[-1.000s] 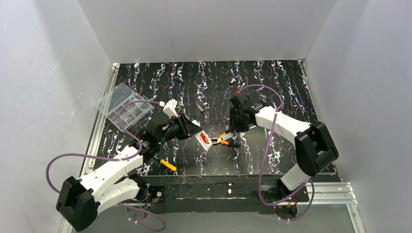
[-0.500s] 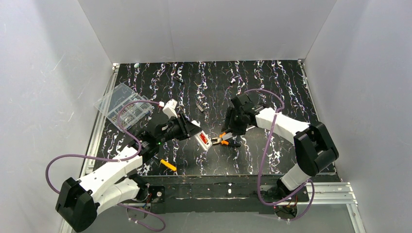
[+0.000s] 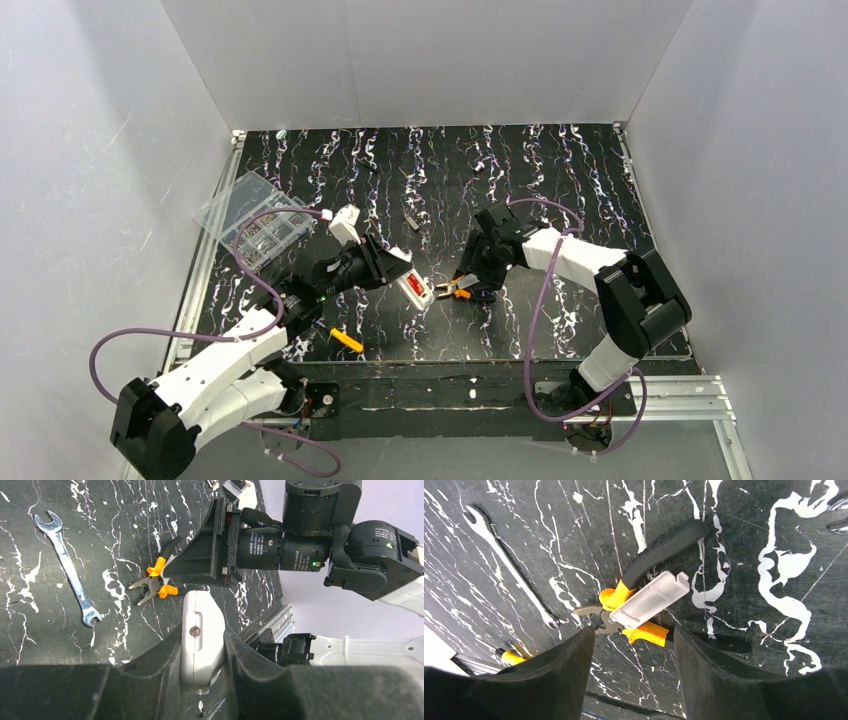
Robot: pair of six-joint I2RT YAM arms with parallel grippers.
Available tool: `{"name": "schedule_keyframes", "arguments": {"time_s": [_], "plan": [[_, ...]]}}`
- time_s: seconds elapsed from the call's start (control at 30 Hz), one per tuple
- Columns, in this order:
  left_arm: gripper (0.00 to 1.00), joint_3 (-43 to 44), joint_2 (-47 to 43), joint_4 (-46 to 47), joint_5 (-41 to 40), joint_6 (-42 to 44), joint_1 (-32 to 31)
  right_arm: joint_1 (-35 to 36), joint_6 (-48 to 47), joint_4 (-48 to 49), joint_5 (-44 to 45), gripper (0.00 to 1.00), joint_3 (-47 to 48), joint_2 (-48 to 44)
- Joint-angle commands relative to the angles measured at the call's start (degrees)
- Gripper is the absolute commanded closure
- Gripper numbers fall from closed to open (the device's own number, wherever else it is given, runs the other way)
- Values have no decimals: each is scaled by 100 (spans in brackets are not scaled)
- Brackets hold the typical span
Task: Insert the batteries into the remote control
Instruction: Pick up the battery cover at the center of the board.
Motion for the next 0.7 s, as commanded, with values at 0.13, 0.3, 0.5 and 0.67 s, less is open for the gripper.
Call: {"name": "schedule_keyframes", "arguments": {"time_s": [0.13, 0.3, 0.5, 0.67], "plan": [[97, 2, -234, 47, -35, 133, 2, -1, 273, 386, 64, 32, -89, 178], [96, -1, -304, -29, -58, 159, 15, 0, 273, 469, 94, 32, 48, 407], [96, -5, -378, -119, -88, 179, 32, 0, 268, 546, 126, 34, 136, 560], [96, -15, -389, -134, -91, 183, 49, 0, 243, 637, 121, 47, 59, 580]]}}
